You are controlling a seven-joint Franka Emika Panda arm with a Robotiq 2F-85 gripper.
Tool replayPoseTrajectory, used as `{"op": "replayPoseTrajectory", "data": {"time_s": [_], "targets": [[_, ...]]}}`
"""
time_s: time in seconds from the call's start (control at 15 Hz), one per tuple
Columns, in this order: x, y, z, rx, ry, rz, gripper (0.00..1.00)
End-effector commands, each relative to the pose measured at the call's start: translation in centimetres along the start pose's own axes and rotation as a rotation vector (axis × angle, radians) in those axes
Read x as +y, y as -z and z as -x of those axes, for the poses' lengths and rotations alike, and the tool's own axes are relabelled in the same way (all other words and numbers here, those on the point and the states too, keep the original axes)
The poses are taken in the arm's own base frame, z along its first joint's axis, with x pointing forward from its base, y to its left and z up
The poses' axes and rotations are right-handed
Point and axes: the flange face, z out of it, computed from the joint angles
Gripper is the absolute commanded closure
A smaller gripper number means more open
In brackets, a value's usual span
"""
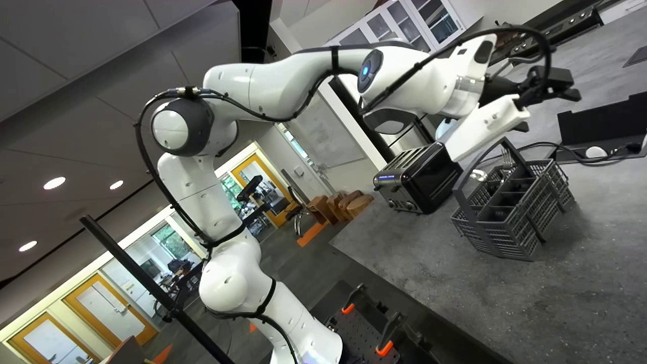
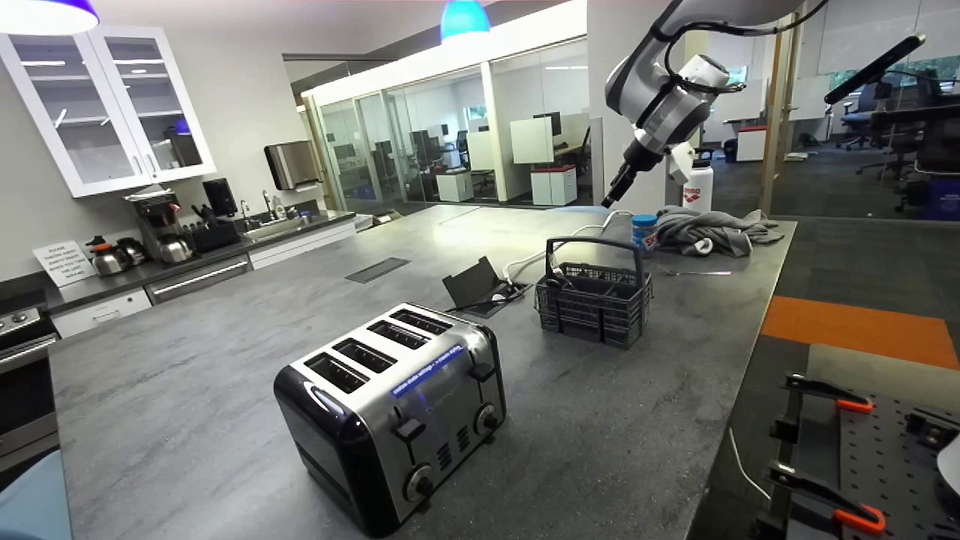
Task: Take out one fork from the cutlery box and put it on the right side of the counter, take out another fork from the box and place it on the left side of the counter then take out a spoon from the box and place it in between the two forks
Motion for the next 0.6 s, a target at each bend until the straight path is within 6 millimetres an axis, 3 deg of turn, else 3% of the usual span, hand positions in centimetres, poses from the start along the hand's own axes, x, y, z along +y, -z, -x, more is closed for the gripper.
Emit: {"op": "replayPoseTrajectory", "data": {"time_s": [0.0,0.27,0.53], "targets": [[-3.2,4.5,-3.7,0.056,0.107,-0.044,0.0],[-7.3,6.6,-7.7,0.079,0.27,-0.095,0.0],[-12.1,7.2,-10.0,0.048,0.439,-0.141,0.0]]}}
